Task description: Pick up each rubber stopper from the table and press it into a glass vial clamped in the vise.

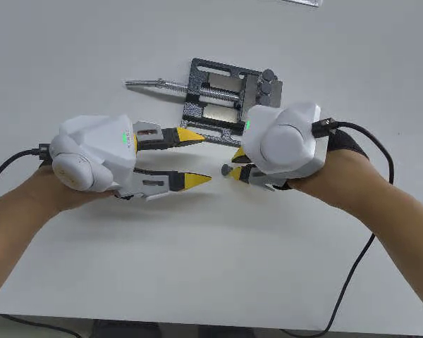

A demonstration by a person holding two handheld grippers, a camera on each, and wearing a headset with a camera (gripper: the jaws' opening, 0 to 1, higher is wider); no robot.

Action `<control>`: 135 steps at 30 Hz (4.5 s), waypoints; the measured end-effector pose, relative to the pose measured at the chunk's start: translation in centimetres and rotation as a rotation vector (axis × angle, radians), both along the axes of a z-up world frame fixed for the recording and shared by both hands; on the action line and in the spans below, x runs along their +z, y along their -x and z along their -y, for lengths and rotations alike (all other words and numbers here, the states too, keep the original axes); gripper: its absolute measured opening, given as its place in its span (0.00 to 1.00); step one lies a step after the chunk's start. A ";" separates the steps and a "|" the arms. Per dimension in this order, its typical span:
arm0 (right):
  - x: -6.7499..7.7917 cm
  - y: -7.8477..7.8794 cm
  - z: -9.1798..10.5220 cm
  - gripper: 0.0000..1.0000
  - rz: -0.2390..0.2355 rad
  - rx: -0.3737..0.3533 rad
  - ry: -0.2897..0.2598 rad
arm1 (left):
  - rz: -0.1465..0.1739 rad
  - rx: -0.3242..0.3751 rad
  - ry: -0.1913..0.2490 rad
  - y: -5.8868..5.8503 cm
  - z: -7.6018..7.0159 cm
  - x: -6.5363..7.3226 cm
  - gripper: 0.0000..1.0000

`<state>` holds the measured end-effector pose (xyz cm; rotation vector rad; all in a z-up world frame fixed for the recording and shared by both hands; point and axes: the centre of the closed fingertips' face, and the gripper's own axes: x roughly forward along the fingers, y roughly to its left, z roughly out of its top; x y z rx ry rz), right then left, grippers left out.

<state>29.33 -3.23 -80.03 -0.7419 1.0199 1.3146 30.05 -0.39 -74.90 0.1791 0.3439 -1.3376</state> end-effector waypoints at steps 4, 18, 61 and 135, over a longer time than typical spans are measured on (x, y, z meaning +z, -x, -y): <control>-0.1 0.2 -0.5 0.14 0.008 0.043 0.009 | 0.001 0.007 0.005 0.0 -0.2 0.1 0.31; -0.9 0.4 -1.0 0.16 0.072 0.235 0.128 | 0.001 0.030 0.006 0.2 -1.1 -0.1 0.31; 4.8 -1.3 -1.4 0.12 0.059 -0.113 -0.180 | -0.084 0.124 0.096 0.0 2.1 -0.9 0.27; 9.9 -4.8 -3.3 0.12 -0.048 -0.514 -0.606 | -0.038 0.351 0.309 -4.1 2.4 4.6 0.00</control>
